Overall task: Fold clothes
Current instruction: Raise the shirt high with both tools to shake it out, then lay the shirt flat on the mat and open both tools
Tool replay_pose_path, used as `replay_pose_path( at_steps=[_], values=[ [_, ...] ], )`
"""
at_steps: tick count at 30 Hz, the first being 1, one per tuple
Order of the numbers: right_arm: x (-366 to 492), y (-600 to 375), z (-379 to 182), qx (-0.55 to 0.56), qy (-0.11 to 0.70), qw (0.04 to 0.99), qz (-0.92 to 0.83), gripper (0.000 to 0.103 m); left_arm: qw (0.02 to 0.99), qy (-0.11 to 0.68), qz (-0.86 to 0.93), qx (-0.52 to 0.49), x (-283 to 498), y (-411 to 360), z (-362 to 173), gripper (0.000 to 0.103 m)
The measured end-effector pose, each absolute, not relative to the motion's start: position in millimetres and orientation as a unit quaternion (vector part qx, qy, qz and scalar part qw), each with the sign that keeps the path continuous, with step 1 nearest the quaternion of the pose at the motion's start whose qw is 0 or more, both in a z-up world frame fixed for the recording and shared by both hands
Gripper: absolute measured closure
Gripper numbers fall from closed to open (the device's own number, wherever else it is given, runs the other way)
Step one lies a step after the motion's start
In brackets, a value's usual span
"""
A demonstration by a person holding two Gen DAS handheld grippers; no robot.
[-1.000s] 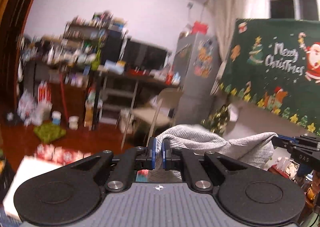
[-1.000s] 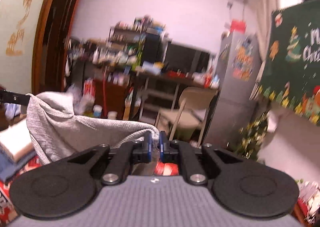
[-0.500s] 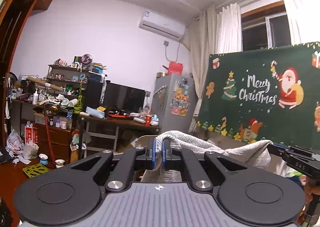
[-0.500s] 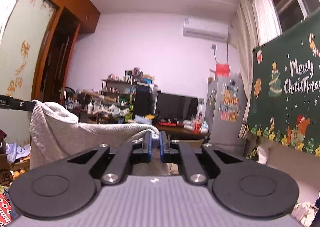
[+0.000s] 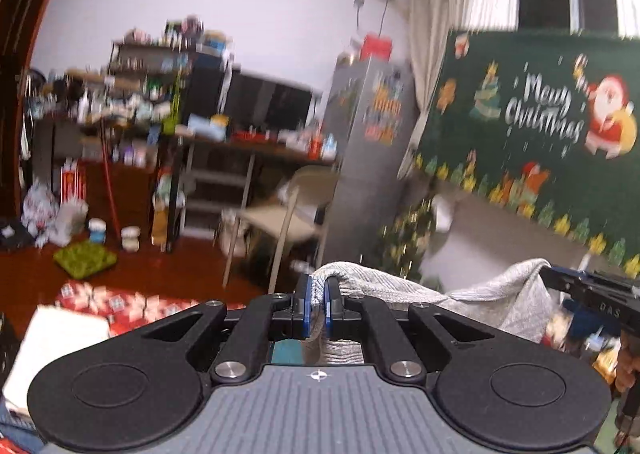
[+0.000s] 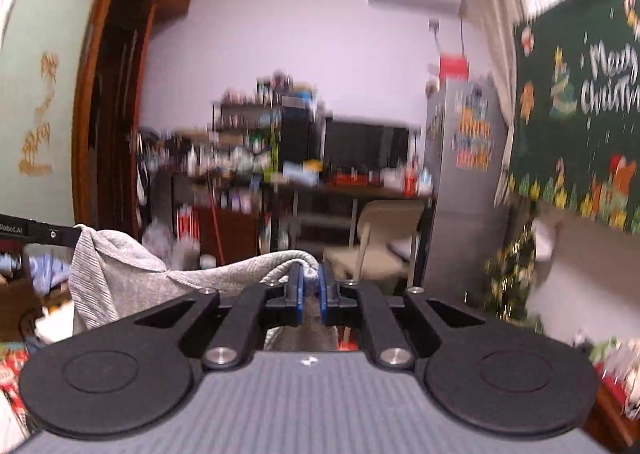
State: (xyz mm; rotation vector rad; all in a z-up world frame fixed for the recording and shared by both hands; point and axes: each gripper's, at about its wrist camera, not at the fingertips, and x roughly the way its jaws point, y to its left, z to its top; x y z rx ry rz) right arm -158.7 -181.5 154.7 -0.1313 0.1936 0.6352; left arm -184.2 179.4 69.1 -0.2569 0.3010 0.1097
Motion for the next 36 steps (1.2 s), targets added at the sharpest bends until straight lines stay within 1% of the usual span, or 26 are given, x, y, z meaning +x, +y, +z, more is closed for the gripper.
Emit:
replay_pose_path(
  at_steps=[5,8,11,15,19,25,30,31,32,33,34,35,36],
  values=[
    [-115,-153,78,-0.060,0.182,0.932,0.307,0.095,0.960,0.229,0.067,-0.147,-140,194,9,0.097],
    [-80,-136,37,-0.051,0.222,0.924,0.307,0.095,0.952,0.256,0.070,-0.150,-111,205,-9,0.097],
    [-32,-110,17,-0.048,0.241,0.920,0.307,0.095,0.945,0.280,0.074,-0.153,-79,216,-23,0.097],
    [49,-73,12,-0.040,0.252,0.916,0.309,0.095,0.939,0.294,0.086,-0.159,-29,232,-29,0.097],
    [114,-37,-7,-0.045,0.271,0.911,0.307,0.095,0.929,0.314,0.101,-0.169,16,253,-42,0.097],
    [215,25,-69,-0.066,0.320,0.898,0.296,0.095,0.914,0.354,0.113,-0.162,74,270,-78,0.097],
    [263,50,-130,-0.058,0.361,0.886,0.286,0.094,0.894,0.396,0.113,-0.176,103,279,-108,0.095],
    [266,49,-139,-0.055,0.369,0.883,0.285,0.092,0.891,0.401,0.113,-0.180,105,280,-111,0.095],
    [269,48,-146,-0.050,0.375,0.881,0.283,0.089,0.890,0.402,0.111,-0.182,104,281,-114,0.092],
    [272,48,-152,-0.045,0.380,0.881,0.280,0.089,0.890,0.401,0.110,-0.185,102,282,-115,0.086],
    [273,45,-156,-0.038,0.381,0.881,0.279,0.085,0.891,0.399,0.111,-0.189,100,284,-114,0.076],
    [274,42,-159,-0.030,0.382,0.881,0.279,0.079,0.891,0.395,0.115,-0.192,97,287,-113,0.071],
    [274,39,-160,-0.022,0.381,0.882,0.278,0.075,0.892,0.391,0.116,-0.195,93,289,-112,0.067]
  ],
)
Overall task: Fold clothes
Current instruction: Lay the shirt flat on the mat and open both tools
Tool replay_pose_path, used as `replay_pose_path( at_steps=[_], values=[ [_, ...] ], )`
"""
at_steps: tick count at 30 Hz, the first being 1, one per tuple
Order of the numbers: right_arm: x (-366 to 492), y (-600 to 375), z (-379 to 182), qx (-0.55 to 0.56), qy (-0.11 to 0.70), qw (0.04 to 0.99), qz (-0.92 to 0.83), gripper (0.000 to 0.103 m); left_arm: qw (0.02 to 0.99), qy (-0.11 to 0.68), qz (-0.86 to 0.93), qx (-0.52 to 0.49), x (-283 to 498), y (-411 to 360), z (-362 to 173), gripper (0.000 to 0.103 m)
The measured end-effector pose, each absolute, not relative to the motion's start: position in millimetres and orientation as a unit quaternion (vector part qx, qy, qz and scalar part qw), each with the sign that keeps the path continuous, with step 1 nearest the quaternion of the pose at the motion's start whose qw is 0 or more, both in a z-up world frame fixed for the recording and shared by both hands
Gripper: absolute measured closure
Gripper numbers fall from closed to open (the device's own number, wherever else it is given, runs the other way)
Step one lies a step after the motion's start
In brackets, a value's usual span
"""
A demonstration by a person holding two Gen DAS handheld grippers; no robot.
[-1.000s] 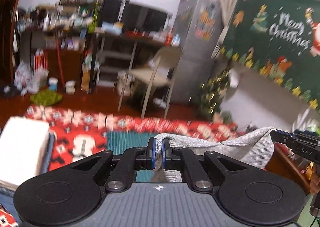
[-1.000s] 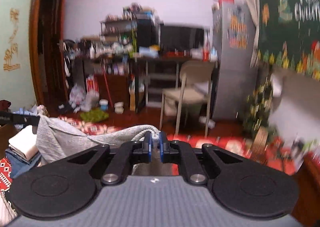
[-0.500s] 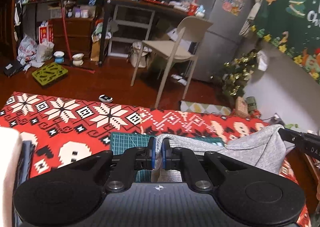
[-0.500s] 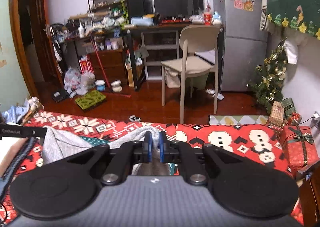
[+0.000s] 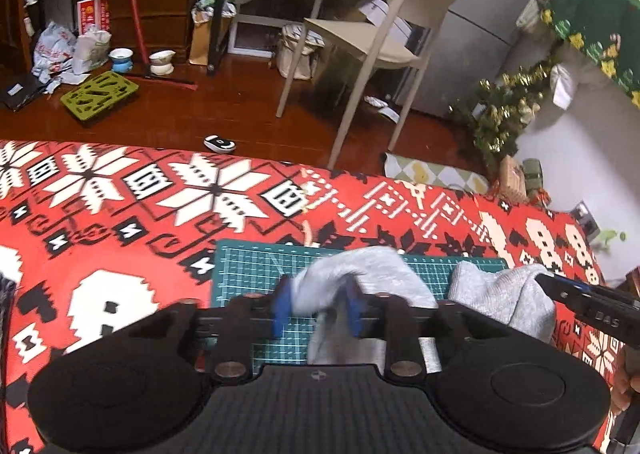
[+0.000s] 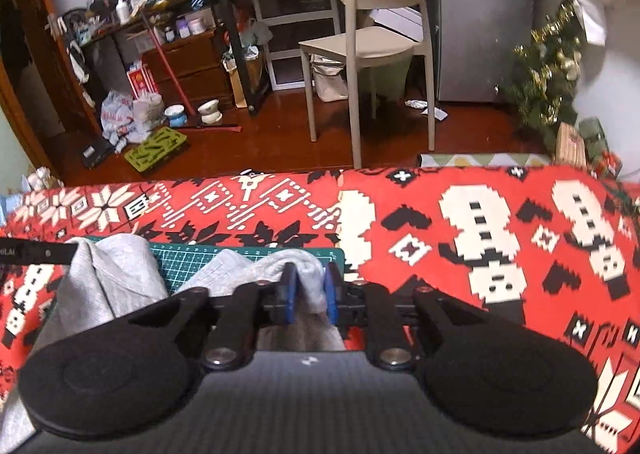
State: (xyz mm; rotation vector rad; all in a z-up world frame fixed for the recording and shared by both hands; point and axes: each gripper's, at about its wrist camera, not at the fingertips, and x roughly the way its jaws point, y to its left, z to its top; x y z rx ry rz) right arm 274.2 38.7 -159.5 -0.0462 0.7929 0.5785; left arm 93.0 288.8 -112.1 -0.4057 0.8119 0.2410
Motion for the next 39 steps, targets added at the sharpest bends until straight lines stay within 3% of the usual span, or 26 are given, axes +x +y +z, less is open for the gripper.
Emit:
replay_pose_path(
  at_steps=[2,7,16,18,19,20,21,22,30,32,34,36,38,39],
  values=[
    [260,20,-151,-0.010,0.375,0.884,0.280,0.064,0.893,0.384,0.109,-0.208,81,293,-108,0.065],
    [225,-12,-124,-0.002,0.359,0.887,0.291,0.054,0.894,0.384,0.090,-0.213,47,292,-99,0.062],
    [154,-38,-145,-0.035,0.420,0.853,0.307,0.054,0.878,0.425,0.073,-0.208,13,262,-127,0.064],
    [147,-36,-154,-0.045,0.438,0.845,0.304,0.061,0.874,0.437,0.082,-0.194,13,252,-136,0.067],
    [147,-35,-158,-0.043,0.446,0.842,0.299,0.081,0.873,0.440,0.089,-0.190,13,250,-139,0.077],
    [147,-34,-162,-0.039,0.454,0.839,0.298,0.091,0.873,0.439,0.091,-0.189,13,249,-141,0.084],
    [147,-33,-165,-0.036,0.455,0.838,0.299,0.092,0.874,0.438,0.093,-0.190,13,248,-143,0.094],
    [145,-32,-165,-0.037,0.452,0.839,0.300,0.095,0.875,0.436,0.093,-0.191,13,248,-142,0.096],
    [174,-5,-147,-0.039,0.420,0.857,0.298,0.095,0.886,0.398,0.136,-0.196,35,266,-122,0.097],
    [185,4,-146,-0.048,0.413,0.862,0.290,0.095,0.884,0.400,0.143,-0.193,44,270,-123,0.095],
    [192,9,-146,-0.054,0.412,0.864,0.284,0.093,0.879,0.408,0.155,-0.193,49,275,-126,0.084],
    [191,7,-144,-0.054,0.403,0.869,0.283,0.086,0.874,0.411,0.170,-0.194,47,278,-129,0.068],
    [183,1,-140,-0.051,0.388,0.876,0.282,0.064,0.876,0.406,0.173,-0.193,39,281,-130,0.063],
    [179,-3,-138,-0.053,0.384,0.878,0.282,0.061,0.878,0.403,0.171,-0.193,34,281,-130,0.060]
  ],
)
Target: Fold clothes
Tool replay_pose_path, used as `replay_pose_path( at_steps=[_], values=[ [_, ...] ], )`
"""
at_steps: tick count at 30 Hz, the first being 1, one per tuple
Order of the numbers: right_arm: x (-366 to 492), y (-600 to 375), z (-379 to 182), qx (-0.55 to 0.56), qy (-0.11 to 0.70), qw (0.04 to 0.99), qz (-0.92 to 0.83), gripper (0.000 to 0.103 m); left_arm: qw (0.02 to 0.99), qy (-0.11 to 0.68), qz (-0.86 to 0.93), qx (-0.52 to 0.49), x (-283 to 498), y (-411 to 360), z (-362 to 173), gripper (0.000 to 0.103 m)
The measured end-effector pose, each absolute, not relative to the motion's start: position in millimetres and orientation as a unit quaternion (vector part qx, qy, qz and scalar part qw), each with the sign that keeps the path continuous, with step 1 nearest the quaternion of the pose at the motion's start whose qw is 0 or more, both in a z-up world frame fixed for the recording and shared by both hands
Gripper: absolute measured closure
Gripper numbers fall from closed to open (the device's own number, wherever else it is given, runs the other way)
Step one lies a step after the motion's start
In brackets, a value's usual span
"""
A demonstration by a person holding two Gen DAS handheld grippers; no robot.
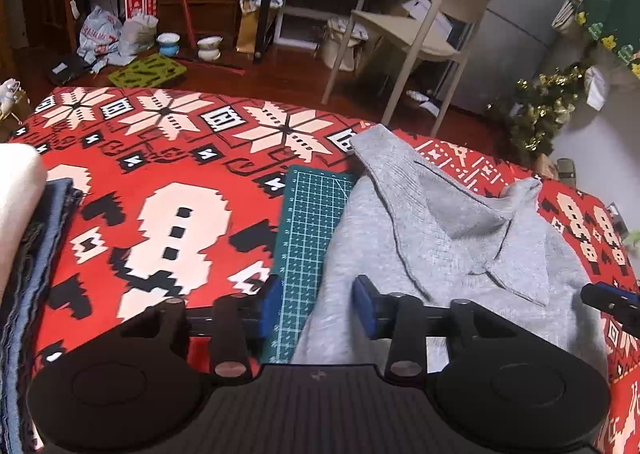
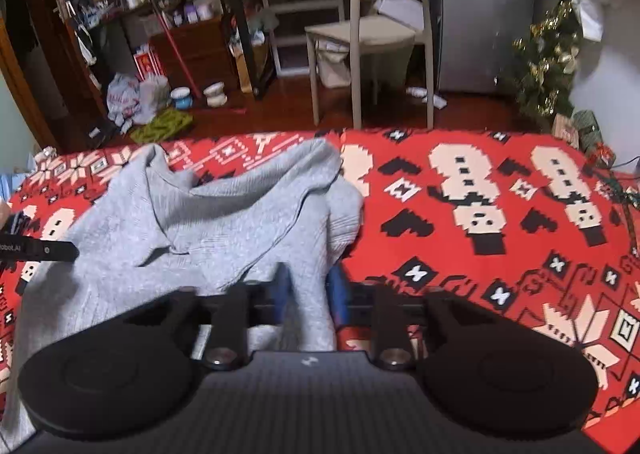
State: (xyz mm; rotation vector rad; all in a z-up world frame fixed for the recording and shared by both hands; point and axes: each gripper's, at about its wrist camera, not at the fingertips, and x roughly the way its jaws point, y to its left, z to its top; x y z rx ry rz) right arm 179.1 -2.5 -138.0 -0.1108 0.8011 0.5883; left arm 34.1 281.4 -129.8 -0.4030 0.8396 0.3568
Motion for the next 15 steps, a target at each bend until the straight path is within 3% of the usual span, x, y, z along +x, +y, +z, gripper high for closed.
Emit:
replay_pose_path(
  at_steps=[3,8,15],
  values=[
    [164,-13,-133,-0.065,0.377,0.880,0.282,0.047,0.884,0.394,0.165,-0.187,18,281,-125,0.054],
    [125,-31,-121,-0.078,0.356,0.886,0.288,0.001,0.894,0.388,0.167,-0.147,-11,268,-114,0.036],
    [75,-50,-114,-0.083,0.360,0.889,0.271,0.001,0.890,0.406,0.172,-0.116,-49,246,-118,0.027]
  ],
)
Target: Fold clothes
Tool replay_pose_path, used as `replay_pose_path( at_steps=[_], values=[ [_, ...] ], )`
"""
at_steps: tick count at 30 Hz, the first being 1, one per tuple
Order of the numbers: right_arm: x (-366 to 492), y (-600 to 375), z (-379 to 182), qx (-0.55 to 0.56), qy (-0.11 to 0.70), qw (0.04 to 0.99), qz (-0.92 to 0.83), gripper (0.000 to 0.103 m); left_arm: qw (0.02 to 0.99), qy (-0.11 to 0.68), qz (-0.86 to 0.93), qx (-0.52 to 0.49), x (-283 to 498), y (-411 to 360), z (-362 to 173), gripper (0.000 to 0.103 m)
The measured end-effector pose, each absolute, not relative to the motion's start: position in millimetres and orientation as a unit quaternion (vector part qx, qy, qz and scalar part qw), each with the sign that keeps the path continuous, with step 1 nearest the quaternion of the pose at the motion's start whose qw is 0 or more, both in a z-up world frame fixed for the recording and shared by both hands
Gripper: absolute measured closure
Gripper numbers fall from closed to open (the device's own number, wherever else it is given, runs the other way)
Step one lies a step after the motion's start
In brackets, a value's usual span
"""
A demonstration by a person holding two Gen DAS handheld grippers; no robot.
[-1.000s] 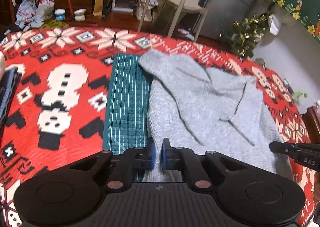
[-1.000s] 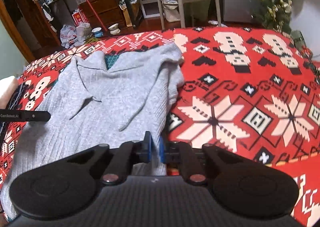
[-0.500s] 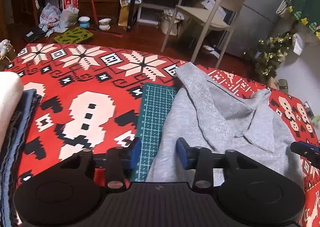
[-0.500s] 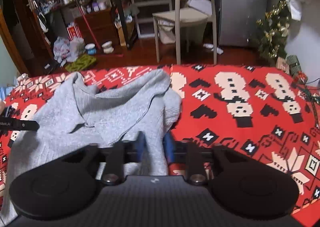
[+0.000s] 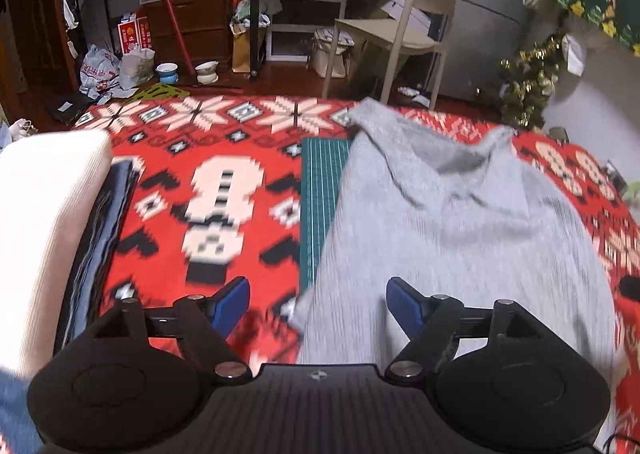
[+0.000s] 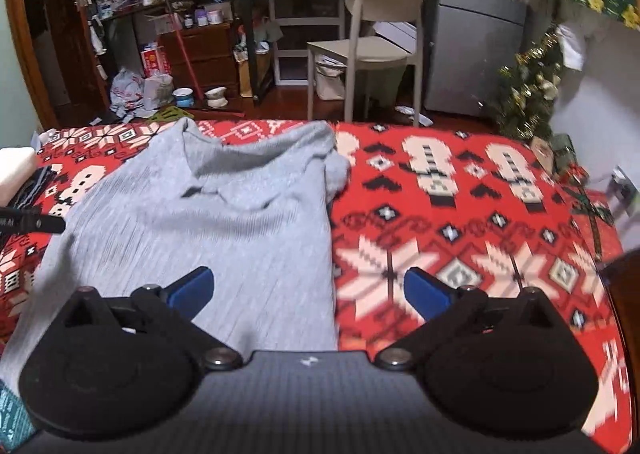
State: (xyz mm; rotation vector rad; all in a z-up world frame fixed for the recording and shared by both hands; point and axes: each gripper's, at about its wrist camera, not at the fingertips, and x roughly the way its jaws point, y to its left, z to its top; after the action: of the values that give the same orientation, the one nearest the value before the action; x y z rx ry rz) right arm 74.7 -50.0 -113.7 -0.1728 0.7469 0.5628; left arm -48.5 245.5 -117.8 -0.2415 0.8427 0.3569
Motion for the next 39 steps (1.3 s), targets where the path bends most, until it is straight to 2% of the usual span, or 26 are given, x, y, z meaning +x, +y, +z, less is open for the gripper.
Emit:
replay_pose_path(
  at_steps=[2,4,9,17,20,22,25,27,29,30,33,35,37,39],
  values=[
    [61,-56,-112,-0.073,0.361,0.892,0.264,0.001,0.886,0.413,0.183,-0.102,-61,237,-119,0.026],
    [47,-60,-112,-0.075,0.364,0.893,0.253,0.001,0.884,0.416,0.192,-0.092,-72,230,-119,0.019],
    [10,-68,-114,-0.094,0.364,0.902,0.212,0.001,0.888,0.422,0.164,-0.083,-102,214,-114,0.019],
    [-29,-91,-112,-0.069,0.386,0.899,0.194,0.001,0.879,0.438,0.126,-0.138,-133,206,-122,0.019],
    [-35,-96,-117,-0.068,0.408,0.892,0.183,0.001,0.874,0.450,0.139,-0.119,-139,200,-126,0.025],
    [-41,-101,-121,-0.060,0.411,0.892,0.177,0.001,0.871,0.456,0.144,-0.109,-145,196,-130,0.037],
    [-53,-108,-123,-0.046,0.407,0.891,0.197,0.002,0.867,0.464,0.128,-0.127,-154,197,-136,0.046],
    [-58,-108,-125,-0.047,0.407,0.890,0.201,0.008,0.864,0.467,0.118,-0.144,-159,199,-140,0.050],
    [-64,-109,-127,-0.043,0.405,0.891,0.199,0.020,0.862,0.466,0.118,-0.161,-163,201,-142,0.057],
    [-68,-109,-128,-0.041,0.404,0.892,0.197,0.024,0.861,0.465,0.118,-0.165,-164,201,-143,0.064],
    [-69,-111,-133,-0.025,0.416,0.888,0.194,0.043,0.863,0.463,0.118,-0.165,-165,200,-143,0.068],
    [-67,-111,-138,-0.023,0.427,0.882,0.197,0.064,0.864,0.462,0.117,-0.163,-166,200,-143,0.069],
    [-66,-109,-142,-0.025,0.436,0.877,0.199,0.073,0.864,0.462,0.120,-0.162,-167,201,-143,0.073],
    [-66,-107,-144,-0.025,0.440,0.874,0.205,0.075,0.864,0.462,0.121,-0.156,-167,201,-143,0.076]
  ],
)
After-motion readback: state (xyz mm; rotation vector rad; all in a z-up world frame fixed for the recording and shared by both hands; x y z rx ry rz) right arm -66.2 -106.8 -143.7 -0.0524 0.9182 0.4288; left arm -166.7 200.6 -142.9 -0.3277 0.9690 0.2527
